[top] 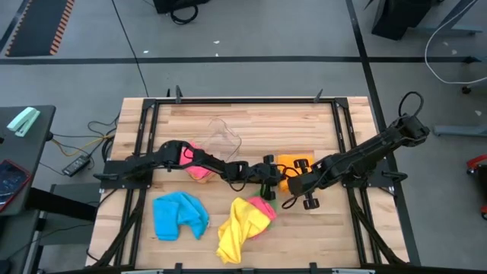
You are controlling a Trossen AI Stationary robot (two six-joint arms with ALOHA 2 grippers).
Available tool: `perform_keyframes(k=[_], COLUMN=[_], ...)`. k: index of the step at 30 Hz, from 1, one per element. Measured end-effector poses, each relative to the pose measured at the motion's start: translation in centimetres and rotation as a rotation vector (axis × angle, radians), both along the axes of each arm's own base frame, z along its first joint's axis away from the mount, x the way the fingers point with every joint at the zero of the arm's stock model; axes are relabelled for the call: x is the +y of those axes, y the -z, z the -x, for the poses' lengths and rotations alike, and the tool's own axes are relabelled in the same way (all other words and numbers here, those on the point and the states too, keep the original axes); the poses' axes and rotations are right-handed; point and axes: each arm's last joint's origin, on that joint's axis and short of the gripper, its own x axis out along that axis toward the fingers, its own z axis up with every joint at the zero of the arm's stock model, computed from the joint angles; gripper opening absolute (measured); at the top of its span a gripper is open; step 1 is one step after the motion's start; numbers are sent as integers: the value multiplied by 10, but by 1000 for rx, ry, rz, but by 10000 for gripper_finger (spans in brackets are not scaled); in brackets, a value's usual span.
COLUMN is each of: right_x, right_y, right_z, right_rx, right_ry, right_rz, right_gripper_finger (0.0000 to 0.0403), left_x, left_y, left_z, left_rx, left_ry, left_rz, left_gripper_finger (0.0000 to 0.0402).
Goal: Fold microfiber towels
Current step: Fold the orange microfiber towel
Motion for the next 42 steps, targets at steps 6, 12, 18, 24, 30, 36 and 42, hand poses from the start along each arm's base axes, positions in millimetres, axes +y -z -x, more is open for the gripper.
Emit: perform_keyframes(k=[6, 12, 18, 24, 30, 36, 42], right_x=[-16, -46, -73, -82, -82, -81, -81], right_y=[2, 18, 24, 43, 46, 45, 45], right_z=[-4, -7, -11, -4, -3, -4, -3], right_rx=[25, 49, 15, -1, -8, -8, -7], right_ry=[28, 52, 70, 79, 75, 71, 75], right_rz=[-9, 6, 24, 6, 6, -5, -7], right_gripper_finger=[10, 10, 10, 10, 10, 10, 10], left_x=[-17, -12, -8, -8, -7, -12, -14], left_y=[-1, 2, 2, -4, -12, -25, -27], left_z=[2, 2, 2, 5, 10, 15, 20], left_rx=[8, 38, 50, 98, 160, 208, 256], left_ry=[45, 37, 32, 44, 27, -19, -89], left_rz=[-63, -64, -68, -119, -165, -255, -340], left_gripper_finger=[17, 9, 26, 15, 10, 31, 19])
